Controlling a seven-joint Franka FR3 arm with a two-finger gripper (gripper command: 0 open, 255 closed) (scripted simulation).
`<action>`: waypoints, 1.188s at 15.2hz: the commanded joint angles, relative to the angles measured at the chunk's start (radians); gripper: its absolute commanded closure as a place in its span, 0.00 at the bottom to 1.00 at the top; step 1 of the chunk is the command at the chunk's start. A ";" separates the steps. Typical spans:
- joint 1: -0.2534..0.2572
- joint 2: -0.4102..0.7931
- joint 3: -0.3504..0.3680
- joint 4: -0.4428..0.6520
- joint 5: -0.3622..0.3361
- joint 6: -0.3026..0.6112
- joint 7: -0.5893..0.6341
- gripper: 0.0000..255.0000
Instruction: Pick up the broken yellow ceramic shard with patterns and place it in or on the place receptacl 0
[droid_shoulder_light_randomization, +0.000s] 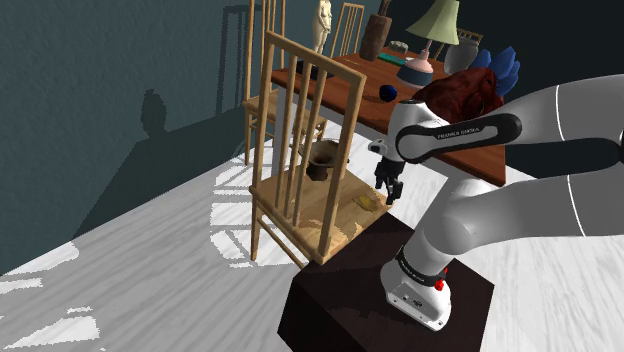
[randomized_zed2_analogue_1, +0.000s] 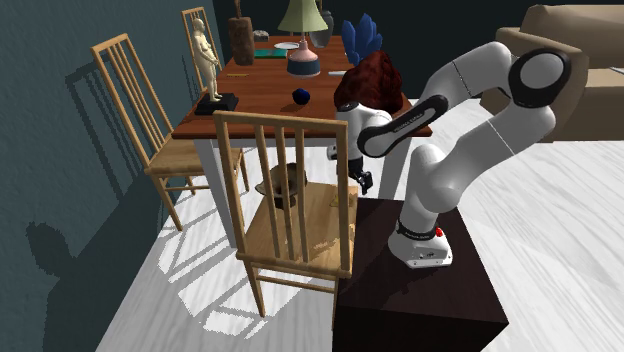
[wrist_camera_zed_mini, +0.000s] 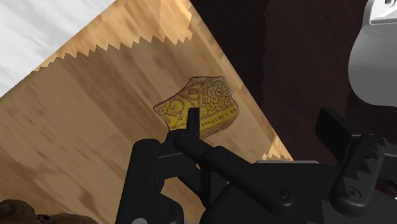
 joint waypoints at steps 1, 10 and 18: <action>-0.002 0.033 -0.018 -0.013 -0.017 0.046 0.001 0.00; -0.005 0.058 -0.030 -0.024 -0.030 0.080 0.003 0.00; -0.005 0.057 -0.030 -0.024 -0.030 0.080 0.003 1.00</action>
